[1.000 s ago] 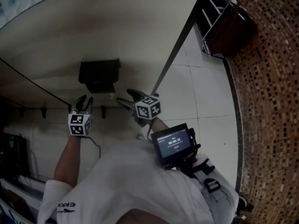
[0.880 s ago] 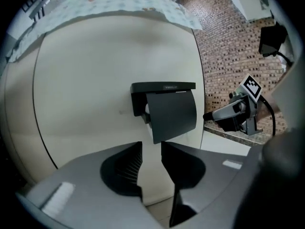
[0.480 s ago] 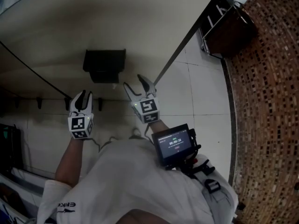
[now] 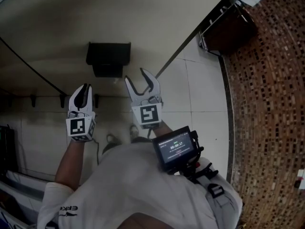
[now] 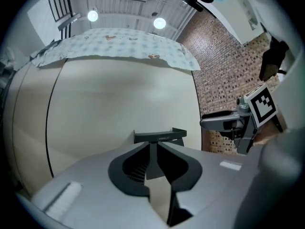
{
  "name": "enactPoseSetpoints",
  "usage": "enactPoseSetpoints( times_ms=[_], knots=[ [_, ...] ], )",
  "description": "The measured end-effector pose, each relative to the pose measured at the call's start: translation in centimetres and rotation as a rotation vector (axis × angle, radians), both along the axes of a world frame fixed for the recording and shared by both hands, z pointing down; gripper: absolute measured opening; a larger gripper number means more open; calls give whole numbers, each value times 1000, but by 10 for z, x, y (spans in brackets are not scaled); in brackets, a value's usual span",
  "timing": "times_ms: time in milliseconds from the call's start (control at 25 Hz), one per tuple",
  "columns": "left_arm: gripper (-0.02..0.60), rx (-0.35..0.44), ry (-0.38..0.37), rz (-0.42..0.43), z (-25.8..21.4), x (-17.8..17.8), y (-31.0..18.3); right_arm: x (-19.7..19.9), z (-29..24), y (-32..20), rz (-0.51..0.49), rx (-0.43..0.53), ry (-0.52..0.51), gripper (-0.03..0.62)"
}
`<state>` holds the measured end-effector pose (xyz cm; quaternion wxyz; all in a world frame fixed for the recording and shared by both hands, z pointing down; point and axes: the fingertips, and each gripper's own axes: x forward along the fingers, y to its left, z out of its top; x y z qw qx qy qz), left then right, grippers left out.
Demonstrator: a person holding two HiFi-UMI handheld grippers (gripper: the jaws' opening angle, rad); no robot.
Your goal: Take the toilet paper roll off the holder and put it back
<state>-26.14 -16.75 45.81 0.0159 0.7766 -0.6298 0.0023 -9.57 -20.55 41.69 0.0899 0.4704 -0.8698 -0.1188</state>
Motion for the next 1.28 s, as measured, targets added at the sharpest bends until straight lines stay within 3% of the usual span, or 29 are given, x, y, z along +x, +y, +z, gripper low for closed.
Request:
enactPoseSetpoints(
  times_ms=[280, 440, 520, 1000, 1280],
  knots=[
    [11, 26, 24, -64, -13, 5, 18, -2, -14, 11, -28, 21, -59, 144],
    [3, 45, -4, -112, -26, 29, 32, 15, -23, 18, -79, 31, -100, 35],
    [3, 35, -17, -147, -30, 44, 40, 30, -26, 22, -104, 21, -121, 17],
    [2, 96, -27, -240, -54, 174, 96, 145, -32, 72, -250, -53, -210, 14],
    [2, 67, -17, -313, -56, 228, 144, 189, -30, 113, -329, -94, -226, 14]
  ],
)
